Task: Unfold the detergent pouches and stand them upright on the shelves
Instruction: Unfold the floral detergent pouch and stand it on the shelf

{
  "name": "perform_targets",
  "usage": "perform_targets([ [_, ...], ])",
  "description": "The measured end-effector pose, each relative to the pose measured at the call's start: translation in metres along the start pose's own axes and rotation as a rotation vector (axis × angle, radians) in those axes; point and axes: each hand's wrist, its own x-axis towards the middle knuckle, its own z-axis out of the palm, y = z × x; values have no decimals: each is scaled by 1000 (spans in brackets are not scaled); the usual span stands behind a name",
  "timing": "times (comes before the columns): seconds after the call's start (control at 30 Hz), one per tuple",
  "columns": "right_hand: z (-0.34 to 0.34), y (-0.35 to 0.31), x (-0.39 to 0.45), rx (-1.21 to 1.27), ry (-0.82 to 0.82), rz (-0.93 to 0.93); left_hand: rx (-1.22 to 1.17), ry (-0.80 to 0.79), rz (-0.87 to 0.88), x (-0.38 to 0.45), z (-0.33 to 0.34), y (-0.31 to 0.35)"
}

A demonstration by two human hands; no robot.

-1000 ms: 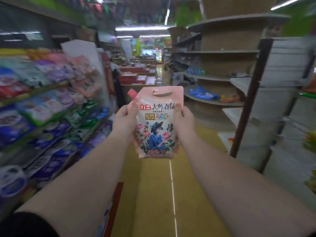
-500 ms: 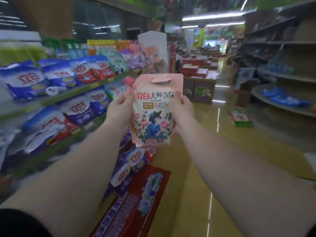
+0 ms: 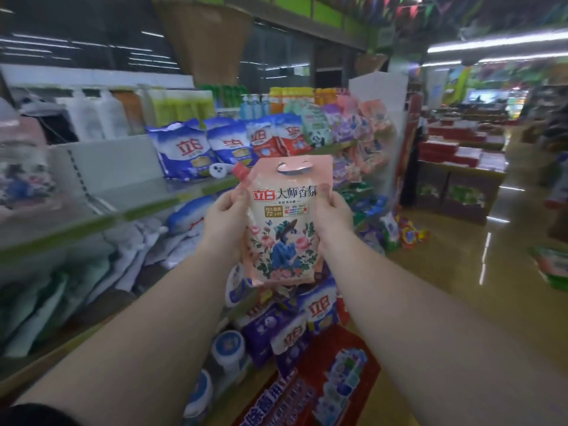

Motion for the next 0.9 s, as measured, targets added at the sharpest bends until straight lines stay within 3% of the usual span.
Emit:
perform_targets([
  [0.23, 103, 11, 36, -12, -183, 51, 22, 204, 36, 64, -64, 4],
  [0.57, 225, 16, 94, -43, -460, -82, 15, 503, 107, 135, -116, 16],
  [0.9, 326, 20, 92, -45, -779, -87, 9, 875, 168, 151, -172, 26],
])
